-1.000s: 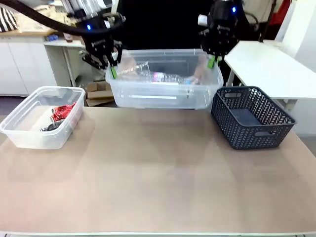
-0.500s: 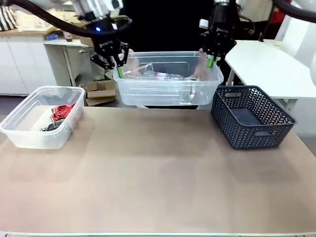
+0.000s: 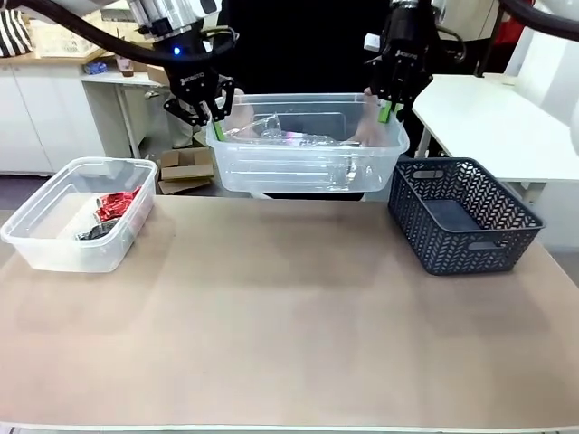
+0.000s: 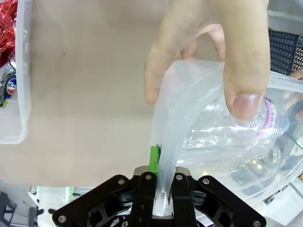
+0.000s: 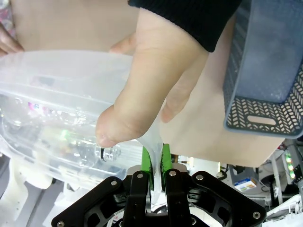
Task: Sort the waste into each basket.
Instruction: Release the Organizing box you were holding.
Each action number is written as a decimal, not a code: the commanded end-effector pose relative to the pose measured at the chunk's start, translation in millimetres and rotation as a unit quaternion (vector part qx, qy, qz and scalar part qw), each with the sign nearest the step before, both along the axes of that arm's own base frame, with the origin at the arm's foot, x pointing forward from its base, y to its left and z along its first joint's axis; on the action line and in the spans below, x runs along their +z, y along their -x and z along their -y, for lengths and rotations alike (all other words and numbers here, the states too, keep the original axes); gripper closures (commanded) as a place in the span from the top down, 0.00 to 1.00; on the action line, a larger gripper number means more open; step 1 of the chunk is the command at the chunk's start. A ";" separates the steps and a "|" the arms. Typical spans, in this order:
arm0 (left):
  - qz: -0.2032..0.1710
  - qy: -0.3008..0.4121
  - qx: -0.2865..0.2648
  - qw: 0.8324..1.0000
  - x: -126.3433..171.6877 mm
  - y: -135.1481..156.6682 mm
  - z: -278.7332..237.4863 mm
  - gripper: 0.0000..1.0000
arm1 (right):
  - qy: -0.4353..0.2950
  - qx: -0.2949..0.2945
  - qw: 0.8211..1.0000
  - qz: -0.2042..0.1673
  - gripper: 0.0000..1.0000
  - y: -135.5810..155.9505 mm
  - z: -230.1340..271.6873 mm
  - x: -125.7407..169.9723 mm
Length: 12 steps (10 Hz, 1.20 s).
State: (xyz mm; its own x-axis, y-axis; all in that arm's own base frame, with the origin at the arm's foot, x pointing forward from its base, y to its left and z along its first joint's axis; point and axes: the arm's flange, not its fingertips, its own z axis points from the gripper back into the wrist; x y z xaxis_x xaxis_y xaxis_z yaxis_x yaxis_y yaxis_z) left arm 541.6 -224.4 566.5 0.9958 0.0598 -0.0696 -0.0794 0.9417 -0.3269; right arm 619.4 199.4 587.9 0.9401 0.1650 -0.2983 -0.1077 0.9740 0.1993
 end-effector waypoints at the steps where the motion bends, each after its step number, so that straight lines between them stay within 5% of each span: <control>1: 0.007 0.002 0.006 1.000 2.5 1.1 -5.8 0.04 | 0.003 0.004 1.000 -0.002 0.10 5.7 -0.1 1.3; 6: -0.001 0.000 0.000 1.000 -0.1 0.2 0.2 0.04 | 0.000 0.000 1.000 0.000 0.10 0.0 0.0 0.0; 7: 0.001 -0.004 -0.025 1.000 4.4 1.8 5.6 0.63 | -0.003 -0.005 1.000 0.019 0.64 9.4 1.2 5.5; 8: 0.000 -0.002 -0.028 1.000 8.7 4.4 7.3 0.63 | 0.001 -0.011 0.999 0.036 0.64 16.6 1.5 7.6; 9: 0.001 0.000 -0.028 1.000 10.5 6.1 6.1 1.00 | 0.001 -0.014 0.999 0.036 1.00 20.7 1.5 7.9; 10: 0.005 -0.003 -0.021 1.000 12.1 9.6 5.2 0.67 | -0.004 -0.015 0.999 0.045 0.68 23.8 2.1 8.7; 11: 0.005 -0.002 -0.016 1.000 12.6 11.7 4.9 1.00 | -0.009 -0.018 0.999 0.048 1.00 24.9 3.8 8.9; 12: 0.006 0.000 -0.014 1.000 12.6 12.8 5.4 1.00 | -0.011 -0.021 0.998 0.054 1.00 26.3 4.7 9.0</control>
State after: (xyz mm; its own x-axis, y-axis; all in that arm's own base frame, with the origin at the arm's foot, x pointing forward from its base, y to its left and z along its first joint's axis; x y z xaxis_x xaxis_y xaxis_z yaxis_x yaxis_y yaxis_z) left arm 533.0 -235.2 578.9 0.9981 0.0245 -0.0568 -0.0419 0.9433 -0.3293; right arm 611.4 199.9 609.9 0.9658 0.1495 -0.2121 -0.1053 0.9728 0.2062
